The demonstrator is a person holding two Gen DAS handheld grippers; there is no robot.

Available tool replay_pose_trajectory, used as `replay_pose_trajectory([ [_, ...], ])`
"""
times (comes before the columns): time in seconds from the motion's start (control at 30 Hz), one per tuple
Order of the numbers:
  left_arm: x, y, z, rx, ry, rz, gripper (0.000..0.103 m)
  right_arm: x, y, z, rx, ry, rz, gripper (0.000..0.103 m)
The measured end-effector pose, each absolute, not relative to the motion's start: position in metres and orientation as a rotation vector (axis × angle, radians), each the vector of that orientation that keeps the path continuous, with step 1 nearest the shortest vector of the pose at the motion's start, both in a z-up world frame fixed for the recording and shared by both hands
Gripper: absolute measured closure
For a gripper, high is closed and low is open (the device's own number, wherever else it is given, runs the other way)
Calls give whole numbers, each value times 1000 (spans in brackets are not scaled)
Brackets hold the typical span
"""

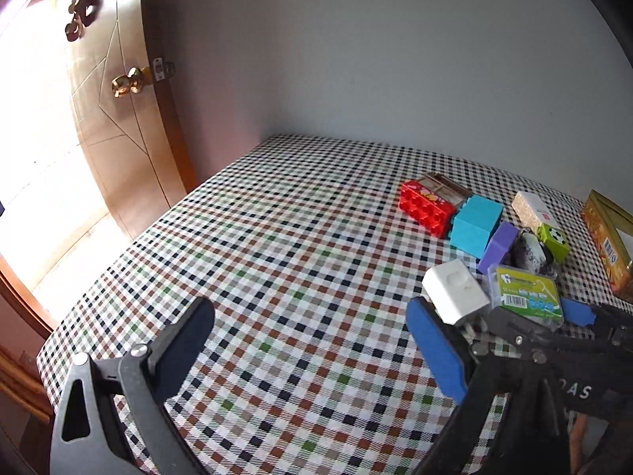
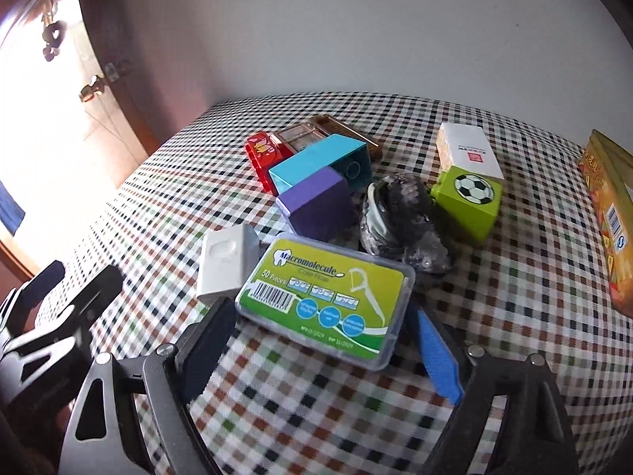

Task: Organize rigid objects
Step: 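Reach to the green floss box and close the right gripper on it, then grasp the white charger with the left gripper while the right gripper lifts the floss box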

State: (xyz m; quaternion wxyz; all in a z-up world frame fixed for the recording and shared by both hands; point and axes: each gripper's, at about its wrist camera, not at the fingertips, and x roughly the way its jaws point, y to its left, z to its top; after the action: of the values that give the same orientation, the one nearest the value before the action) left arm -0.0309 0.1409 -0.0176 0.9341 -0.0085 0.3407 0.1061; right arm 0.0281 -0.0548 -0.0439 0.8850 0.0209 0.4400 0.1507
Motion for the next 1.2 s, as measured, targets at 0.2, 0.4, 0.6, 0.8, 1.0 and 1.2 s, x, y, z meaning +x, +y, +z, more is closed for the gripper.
replay_pose_trajectory([
  [0.2, -30, 149, -15, -33, 702, 219, 4, 42, -45, -43, 10, 919, 288, 13],
  [0.4, -23, 142, -11, -32, 705, 197, 4, 25, -60, -38, -36, 928, 324, 16],
  [0.6, -1, 107, -13, -34, 736, 106, 4, -2, -131, -30, 50, 822, 303, 16],
  [0.8, 35, 72, -31, -39, 840, 43, 18, -19, -173, -3, 66, 663, 188, 16],
  [1.0, 60, 57, -48, -35, 904, 63, 41, -32, -179, 14, 23, 581, 171, 16],
  [1.2, 66, 47, -49, -35, 886, 5, 66, -31, -178, 13, 44, 606, 172, 16],
])
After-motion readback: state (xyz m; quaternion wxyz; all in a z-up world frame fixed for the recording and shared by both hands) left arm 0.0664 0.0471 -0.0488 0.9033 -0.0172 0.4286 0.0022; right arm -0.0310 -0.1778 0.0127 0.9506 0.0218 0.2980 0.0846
